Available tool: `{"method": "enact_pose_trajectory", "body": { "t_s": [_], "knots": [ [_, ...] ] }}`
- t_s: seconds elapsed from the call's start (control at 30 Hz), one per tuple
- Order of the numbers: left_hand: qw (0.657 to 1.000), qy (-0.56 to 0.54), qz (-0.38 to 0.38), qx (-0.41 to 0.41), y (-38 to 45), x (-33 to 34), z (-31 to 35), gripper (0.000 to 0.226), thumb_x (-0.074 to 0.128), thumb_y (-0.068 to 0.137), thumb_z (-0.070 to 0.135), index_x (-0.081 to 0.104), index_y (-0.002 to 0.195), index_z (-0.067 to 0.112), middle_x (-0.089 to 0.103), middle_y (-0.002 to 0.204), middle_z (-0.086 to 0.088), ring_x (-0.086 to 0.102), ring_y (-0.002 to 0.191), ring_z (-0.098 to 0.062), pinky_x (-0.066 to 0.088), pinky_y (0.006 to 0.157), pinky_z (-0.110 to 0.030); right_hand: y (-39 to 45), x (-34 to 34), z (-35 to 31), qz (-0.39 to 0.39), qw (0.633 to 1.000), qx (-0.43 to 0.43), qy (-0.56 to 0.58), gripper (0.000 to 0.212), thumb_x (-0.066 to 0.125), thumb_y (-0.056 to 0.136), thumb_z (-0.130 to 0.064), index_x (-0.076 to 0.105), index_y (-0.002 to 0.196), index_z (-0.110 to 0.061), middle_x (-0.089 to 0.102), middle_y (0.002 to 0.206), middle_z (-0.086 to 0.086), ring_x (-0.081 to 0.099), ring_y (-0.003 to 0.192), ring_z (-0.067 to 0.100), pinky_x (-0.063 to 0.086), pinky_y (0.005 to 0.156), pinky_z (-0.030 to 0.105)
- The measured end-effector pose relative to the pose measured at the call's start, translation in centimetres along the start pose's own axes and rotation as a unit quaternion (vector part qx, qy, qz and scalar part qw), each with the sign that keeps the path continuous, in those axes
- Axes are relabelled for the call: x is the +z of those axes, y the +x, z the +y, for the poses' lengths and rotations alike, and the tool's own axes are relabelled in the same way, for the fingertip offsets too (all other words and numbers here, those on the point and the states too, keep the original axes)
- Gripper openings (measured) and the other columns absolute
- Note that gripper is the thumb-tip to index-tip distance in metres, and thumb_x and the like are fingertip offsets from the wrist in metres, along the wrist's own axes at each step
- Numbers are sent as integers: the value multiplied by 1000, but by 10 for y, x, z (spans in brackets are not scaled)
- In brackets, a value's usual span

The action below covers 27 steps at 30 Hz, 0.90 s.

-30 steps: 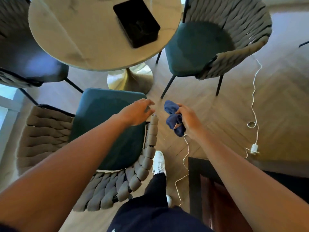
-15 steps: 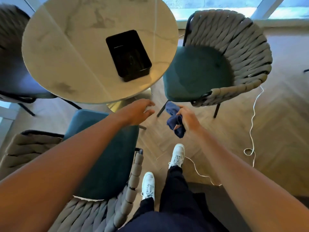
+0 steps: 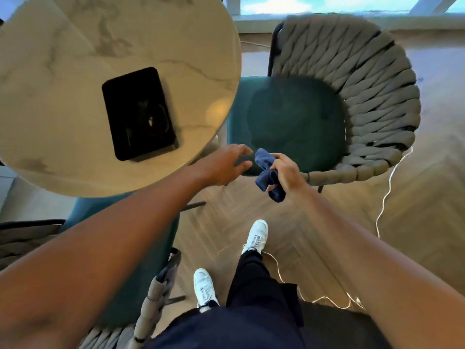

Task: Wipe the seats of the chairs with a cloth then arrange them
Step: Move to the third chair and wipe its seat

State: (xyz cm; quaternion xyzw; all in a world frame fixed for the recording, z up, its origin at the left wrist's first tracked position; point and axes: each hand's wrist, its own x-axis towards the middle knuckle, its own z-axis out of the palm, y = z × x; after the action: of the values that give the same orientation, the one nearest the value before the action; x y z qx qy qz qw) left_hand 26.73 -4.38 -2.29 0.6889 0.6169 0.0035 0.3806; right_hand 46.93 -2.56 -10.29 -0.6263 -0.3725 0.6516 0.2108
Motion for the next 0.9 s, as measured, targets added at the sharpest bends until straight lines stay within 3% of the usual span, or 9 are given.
{"method": "enact_pose_trajectory", "body": {
  "t_s": [0.1, 0.23, 0.33, 0.47, 0.57, 0.63, 0.73, 0.9],
  "knots": [
    [1000, 0, -6, -4, 27, 3, 15, 44, 55, 102, 37, 49, 142, 20, 55, 143, -4, 55, 127, -20, 44, 106, -34, -5, -30, -30, 37, 999, -5, -21, 25, 49, 74, -24, 68, 90, -20, 66, 92, 4, 62, 93, 26, 51, 87, 45],
    [999, 15, -28, 18, 60, 4, 19, 43, 55, 101, 38, 50, 141, 21, 54, 142, -3, 56, 125, -20, 45, 106, -36, 8, -63, -33, 89, 996, 13, 1, 21, 51, 78, -21, 65, 90, -32, 64, 88, -4, 59, 92, 23, 50, 99, 54],
    [997, 46, -35, 46, 80, 5, 16, 43, 54, 102, 38, 49, 141, 21, 54, 143, -3, 56, 125, -21, 44, 105, -35, 14, -75, -39, 121, 993, -6, 10, 19, 51, 83, -18, 63, 91, -30, 64, 91, -4, 60, 86, 17, 52, 95, 46],
    [997, 52, -42, 40, 96, 9, 13, 43, 53, 102, 38, 49, 141, 19, 55, 143, -4, 54, 128, -22, 42, 106, -34, 24, -91, -40, 138, 988, 7, 73, 20, 48, 92, -12, 60, 90, -27, 60, 82, -3, 56, 68, 13, 51, 66, 34],
    [997, 45, -57, 29, 114, 21, 14, 43, 53, 102, 39, 50, 140, 20, 55, 142, -4, 54, 129, -21, 44, 109, -36, 42, -111, -38, 136, 987, 20, 83, 18, 49, 85, -14, 60, 80, -28, 55, 69, -5, 50, 58, 13, 44, 57, 33],
    [997, 46, -64, 17, 133, 31, 16, 43, 52, 102, 40, 50, 140, 20, 56, 142, -3, 54, 129, -20, 44, 109, -37, 62, -128, -37, 129, 989, 25, 61, 17, 47, 83, -16, 59, 76, -25, 53, 69, -4, 49, 62, 15, 40, 61, 33],
    [998, 26, -63, -13, 167, 43, 23, 43, 52, 102, 39, 50, 141, 21, 54, 143, -2, 52, 130, -19, 43, 111, -37, 100, -155, -32, 128, 991, 36, 26, 16, 46, 89, -21, 62, 88, -22, 57, 84, 5, 55, 82, 21, 45, 73, 36],
    [997, -4, -53, -56, 228, 67, 31, 42, 51, 102, 40, 49, 140, 23, 54, 143, -1, 52, 130, -18, 42, 112, -38, 173, -199, -25, 104, 993, 53, -23, 17, 44, 95, -18, 61, 95, -20, 60, 94, 6, 59, 90, 22, 50, 80, 40]
  ]
}}
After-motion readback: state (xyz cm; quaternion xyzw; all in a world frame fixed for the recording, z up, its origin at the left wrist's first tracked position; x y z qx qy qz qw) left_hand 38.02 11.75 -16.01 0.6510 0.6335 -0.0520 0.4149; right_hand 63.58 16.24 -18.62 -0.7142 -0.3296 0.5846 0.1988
